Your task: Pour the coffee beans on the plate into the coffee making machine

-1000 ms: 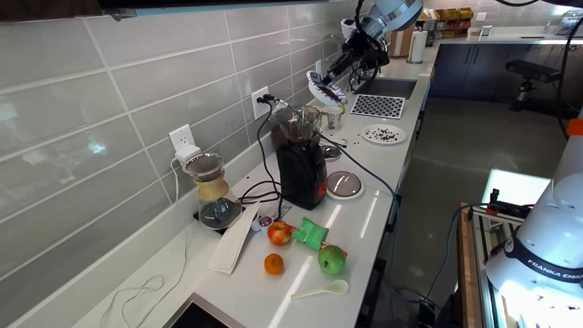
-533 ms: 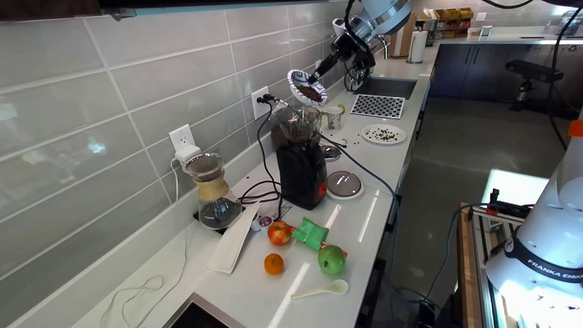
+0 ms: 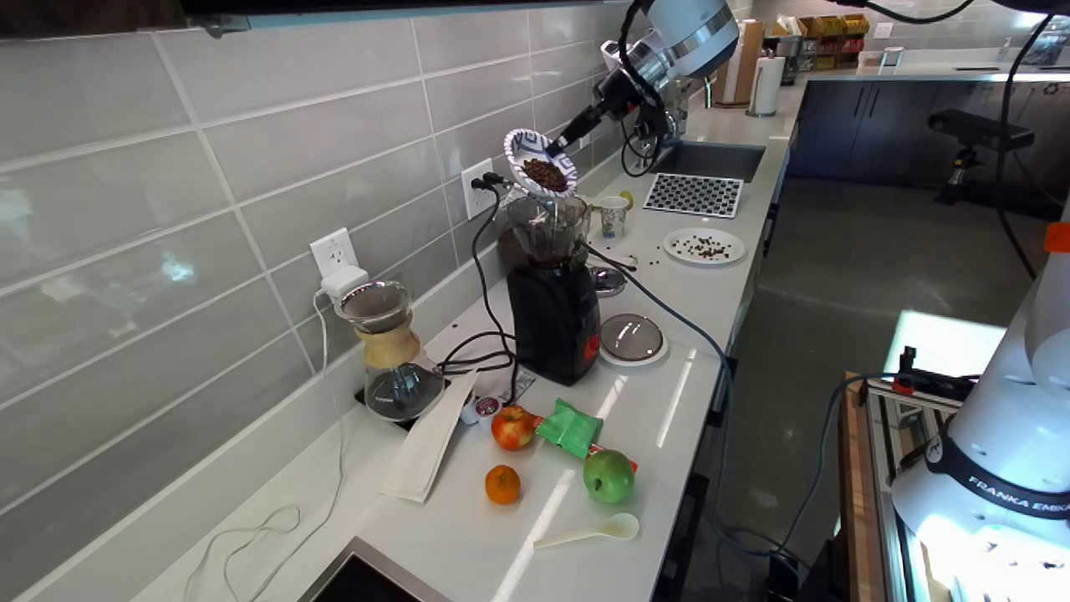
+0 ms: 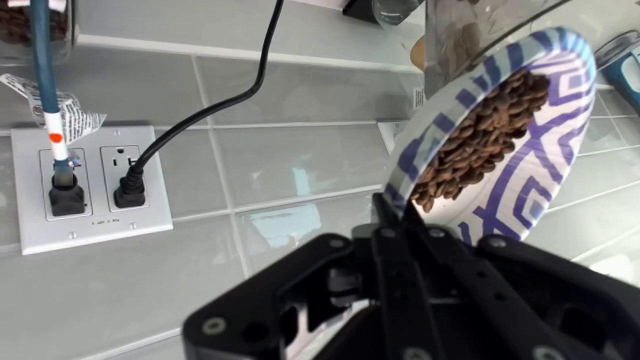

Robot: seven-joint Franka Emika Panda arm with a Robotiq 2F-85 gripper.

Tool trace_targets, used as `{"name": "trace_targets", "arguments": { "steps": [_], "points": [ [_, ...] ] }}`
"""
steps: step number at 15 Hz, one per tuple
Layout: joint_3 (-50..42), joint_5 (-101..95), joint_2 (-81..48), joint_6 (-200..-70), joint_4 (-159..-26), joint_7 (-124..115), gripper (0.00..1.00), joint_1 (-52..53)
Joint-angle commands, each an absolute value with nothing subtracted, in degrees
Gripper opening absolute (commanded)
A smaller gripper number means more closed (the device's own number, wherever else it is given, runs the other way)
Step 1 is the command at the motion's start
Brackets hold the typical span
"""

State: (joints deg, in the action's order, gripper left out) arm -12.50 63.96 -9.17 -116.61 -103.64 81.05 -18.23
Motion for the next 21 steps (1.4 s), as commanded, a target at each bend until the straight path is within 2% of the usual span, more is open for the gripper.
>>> {"name": "trace_targets", "arguments": {
  "steps": [1, 21],
  "points": [
    [-12.1, 68.5, -8.3, -119.3, -105.9, 83.4, 0.01, -17.4],
    [-12.6, 80.6, -7.9, -113.7, -110.2, 105.2, 0.01, -17.2]
  ]
}}
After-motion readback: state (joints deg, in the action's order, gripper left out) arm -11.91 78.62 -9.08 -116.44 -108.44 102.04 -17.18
